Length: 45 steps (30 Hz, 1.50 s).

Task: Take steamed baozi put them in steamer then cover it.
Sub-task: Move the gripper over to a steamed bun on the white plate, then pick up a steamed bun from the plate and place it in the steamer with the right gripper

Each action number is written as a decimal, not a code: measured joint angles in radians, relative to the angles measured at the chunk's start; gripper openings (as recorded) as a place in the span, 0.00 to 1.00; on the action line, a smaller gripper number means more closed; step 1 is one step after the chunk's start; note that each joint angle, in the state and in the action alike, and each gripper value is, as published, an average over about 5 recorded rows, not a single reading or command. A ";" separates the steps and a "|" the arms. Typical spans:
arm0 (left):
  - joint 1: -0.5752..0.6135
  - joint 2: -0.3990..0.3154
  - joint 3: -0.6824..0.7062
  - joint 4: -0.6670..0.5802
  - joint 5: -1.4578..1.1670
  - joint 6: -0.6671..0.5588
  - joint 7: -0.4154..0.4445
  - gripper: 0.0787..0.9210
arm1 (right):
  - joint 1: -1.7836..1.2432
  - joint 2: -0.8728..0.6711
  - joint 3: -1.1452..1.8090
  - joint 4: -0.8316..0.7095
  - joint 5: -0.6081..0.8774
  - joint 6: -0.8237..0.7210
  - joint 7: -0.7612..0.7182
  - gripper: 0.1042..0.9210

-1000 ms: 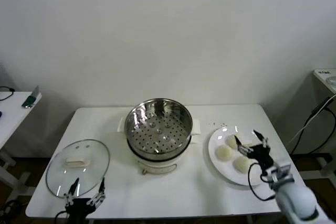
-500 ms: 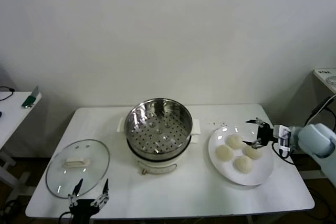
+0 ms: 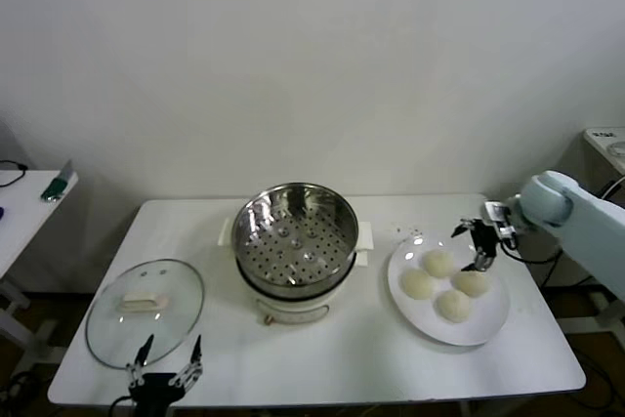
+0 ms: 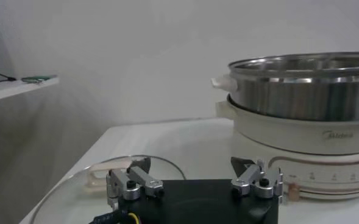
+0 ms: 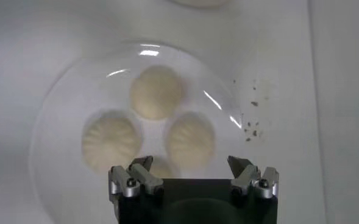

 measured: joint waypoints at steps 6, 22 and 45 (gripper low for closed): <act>-0.007 0.000 -0.008 0.008 0.001 0.001 0.006 0.88 | 0.021 0.089 -0.052 -0.112 -0.037 0.008 -0.017 0.88; -0.026 0.009 -0.010 0.028 0.004 0.014 0.015 0.88 | -0.031 0.198 -0.030 -0.256 -0.096 -0.005 0.002 0.87; -0.025 0.020 -0.008 0.013 0.018 0.020 0.018 0.88 | 0.356 0.206 -0.271 -0.076 0.111 0.119 -0.042 0.66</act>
